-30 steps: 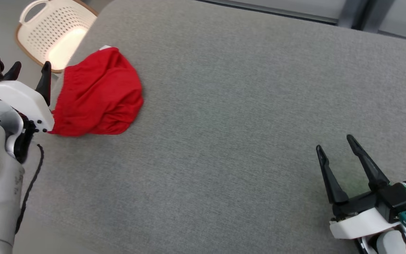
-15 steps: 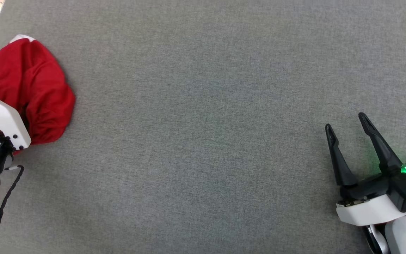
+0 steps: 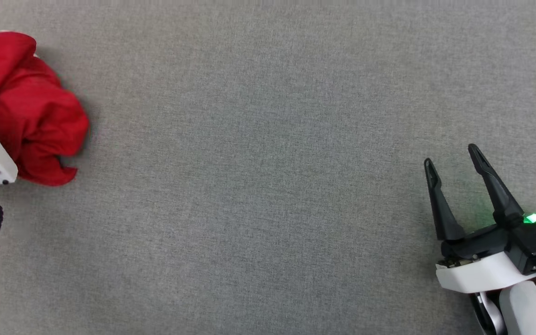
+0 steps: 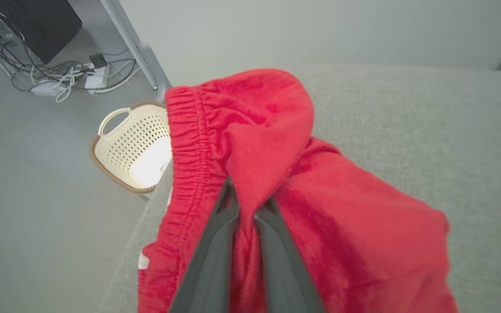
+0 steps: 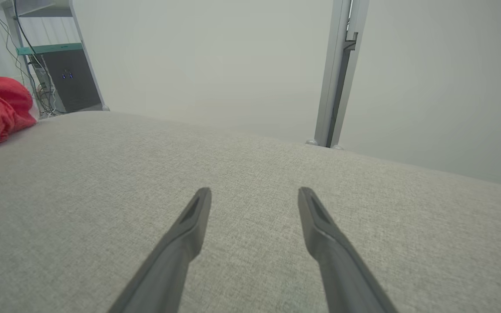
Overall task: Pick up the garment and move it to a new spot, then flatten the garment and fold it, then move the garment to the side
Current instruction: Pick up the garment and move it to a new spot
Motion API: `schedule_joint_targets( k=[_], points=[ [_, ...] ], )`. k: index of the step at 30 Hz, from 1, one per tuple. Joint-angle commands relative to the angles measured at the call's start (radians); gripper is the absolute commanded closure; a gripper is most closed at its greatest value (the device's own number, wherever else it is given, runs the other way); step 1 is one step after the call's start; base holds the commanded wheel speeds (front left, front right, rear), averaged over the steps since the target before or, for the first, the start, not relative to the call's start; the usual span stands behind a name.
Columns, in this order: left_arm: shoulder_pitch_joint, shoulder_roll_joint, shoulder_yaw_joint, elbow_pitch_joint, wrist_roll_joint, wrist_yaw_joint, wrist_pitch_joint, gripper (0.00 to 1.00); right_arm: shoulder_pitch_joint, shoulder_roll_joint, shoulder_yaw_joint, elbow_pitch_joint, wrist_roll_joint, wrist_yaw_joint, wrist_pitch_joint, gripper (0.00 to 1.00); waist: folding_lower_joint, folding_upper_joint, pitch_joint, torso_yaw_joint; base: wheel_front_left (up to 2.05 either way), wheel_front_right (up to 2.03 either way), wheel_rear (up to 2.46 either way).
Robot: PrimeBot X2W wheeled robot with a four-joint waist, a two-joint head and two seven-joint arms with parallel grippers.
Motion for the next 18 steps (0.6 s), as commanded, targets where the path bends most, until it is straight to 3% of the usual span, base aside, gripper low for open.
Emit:
schedule_joint_targets(
  k=[1,6,18],
  points=[
    [-0.018,0.008,-0.009,-0.012,0.005,0.000,-0.060,1.00,-0.014,0.009,0.007,0.003,0.009,-0.001,-0.001,0.00,-0.0001,0.0000,-0.048,-0.010,0.00,0.00,0.00],
    [-0.024,0.022,-0.073,-0.075,0.031,0.000,-0.167,1.00,-0.007,0.046,-0.024,0.010,0.028,-0.001,-0.001,0.00,-0.0001,0.0000,-0.157,-0.048,0.00,0.00,0.00],
    [0.085,-0.015,-0.118,-0.466,0.135,0.000,-0.181,1.00,0.060,0.090,-0.127,-0.033,0.043,-0.001,-0.001,0.00,-0.0001,0.0000,-0.341,-0.250,0.00,0.00,0.00]
  ],
)
